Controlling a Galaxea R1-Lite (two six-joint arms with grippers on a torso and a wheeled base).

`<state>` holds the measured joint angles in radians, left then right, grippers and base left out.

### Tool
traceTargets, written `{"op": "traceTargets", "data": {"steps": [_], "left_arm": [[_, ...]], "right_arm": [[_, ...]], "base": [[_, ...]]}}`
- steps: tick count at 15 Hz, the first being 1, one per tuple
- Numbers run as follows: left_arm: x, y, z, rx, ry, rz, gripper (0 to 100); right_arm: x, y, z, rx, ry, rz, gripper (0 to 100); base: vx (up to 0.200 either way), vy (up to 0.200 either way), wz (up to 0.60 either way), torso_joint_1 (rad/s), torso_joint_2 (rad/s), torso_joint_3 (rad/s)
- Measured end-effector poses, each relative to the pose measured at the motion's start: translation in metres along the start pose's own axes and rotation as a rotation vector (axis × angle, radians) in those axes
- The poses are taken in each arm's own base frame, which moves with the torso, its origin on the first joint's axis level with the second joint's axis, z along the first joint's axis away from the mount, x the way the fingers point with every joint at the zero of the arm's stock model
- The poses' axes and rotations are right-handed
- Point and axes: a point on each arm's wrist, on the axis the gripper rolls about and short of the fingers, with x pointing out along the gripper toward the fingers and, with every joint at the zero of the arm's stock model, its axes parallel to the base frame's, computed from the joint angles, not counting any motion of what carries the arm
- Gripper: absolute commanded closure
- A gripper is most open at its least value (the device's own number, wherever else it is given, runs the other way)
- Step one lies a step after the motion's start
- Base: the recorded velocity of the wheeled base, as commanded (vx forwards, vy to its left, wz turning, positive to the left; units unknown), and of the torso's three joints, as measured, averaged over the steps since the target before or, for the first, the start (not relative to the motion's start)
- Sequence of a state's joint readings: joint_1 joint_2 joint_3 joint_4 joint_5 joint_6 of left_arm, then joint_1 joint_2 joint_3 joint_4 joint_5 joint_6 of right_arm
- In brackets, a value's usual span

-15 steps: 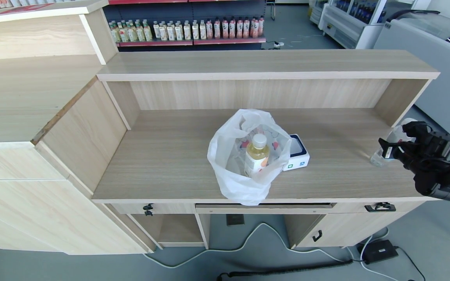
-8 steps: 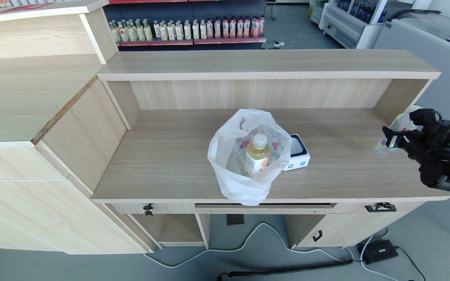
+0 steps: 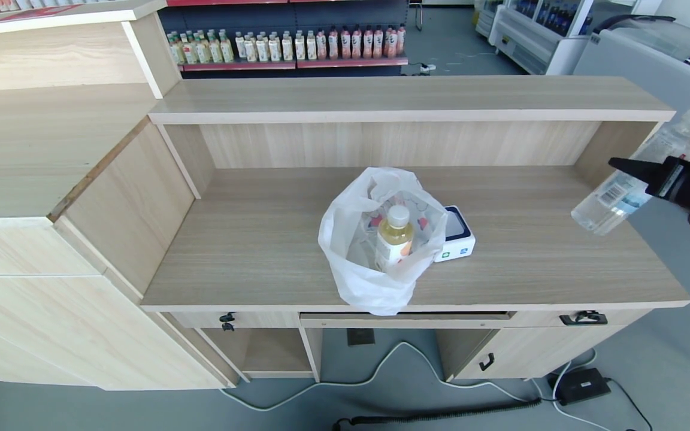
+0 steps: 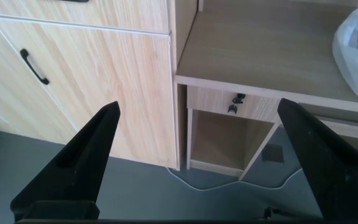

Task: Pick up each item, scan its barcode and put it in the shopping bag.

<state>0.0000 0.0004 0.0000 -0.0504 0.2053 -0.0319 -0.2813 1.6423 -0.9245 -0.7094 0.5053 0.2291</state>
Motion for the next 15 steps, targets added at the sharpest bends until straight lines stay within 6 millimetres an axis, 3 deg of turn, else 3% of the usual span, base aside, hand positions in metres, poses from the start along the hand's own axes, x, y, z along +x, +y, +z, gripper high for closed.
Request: {"op": "traceTargets", "data": {"steps": [3, 6, 9, 15], "left_arm": [[0.000, 0.000, 0.000, 0.001, 0.000, 0.000, 0], [0.000, 0.000, 0.000, 0.000, 0.000, 0.000, 0], [0.000, 0.000, 0.000, 0.000, 0.000, 0.000, 0], [0.000, 0.000, 0.000, 0.000, 0.000, 0.000, 0]], "right_arm": [[-0.074, 0.069, -0.015, 0.121, 0.148, 0.224, 100], [-0.126, 0.121, -0.027, 0.197, 0.327, 0.431, 100], [-0.149, 0.144, -0.012, 0.184, 0.304, 0.579, 100], [-0.161, 0.171, 0.016, 0.232, 0.290, 0.786, 100]], "base": [[0.000, 0.000, 0.00, 0.000, 0.00, 0.000], [0.000, 0.000, 0.00, 0.000, 0.00, 0.000], [0.000, 0.000, 0.00, 0.000, 0.00, 0.000], [0.000, 0.000, 0.00, 0.000, 0.00, 0.000]]}}
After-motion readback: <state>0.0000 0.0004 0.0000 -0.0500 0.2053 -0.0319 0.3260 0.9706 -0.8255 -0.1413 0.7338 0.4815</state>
